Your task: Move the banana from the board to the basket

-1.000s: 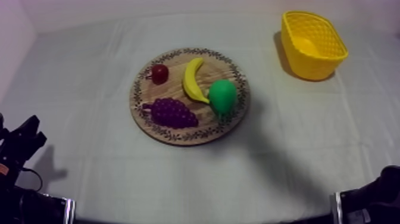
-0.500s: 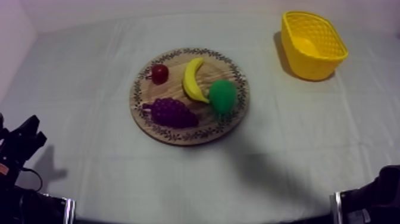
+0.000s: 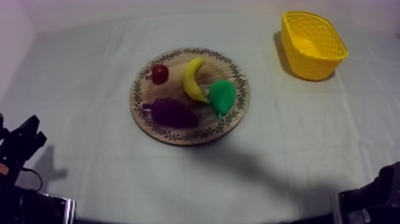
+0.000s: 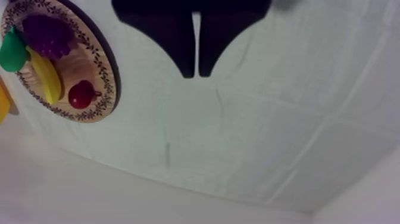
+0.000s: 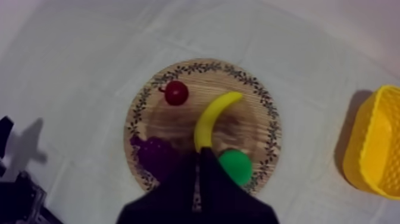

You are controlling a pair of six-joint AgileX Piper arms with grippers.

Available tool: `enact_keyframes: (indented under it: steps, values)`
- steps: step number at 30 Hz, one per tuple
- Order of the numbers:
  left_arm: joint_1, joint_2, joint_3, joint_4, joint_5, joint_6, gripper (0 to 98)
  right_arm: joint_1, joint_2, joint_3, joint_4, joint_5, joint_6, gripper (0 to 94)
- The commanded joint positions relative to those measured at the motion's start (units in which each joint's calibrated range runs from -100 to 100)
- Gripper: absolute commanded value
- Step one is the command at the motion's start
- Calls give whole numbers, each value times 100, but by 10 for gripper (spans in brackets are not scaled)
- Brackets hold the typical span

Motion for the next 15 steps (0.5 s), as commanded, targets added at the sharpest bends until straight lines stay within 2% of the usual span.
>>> enact_keyframes:
  steps: [1,7,15]
  values:
    - [2,0,1,0,1,0,0,9,319,-169,9,115,-89,4]
    - [2,0,1,0,1,3,0,-12,777,-533,98,469,-208,4]
    - [2,0,1,0,1,1,0,-22,917,-757,-6,676,-173,24]
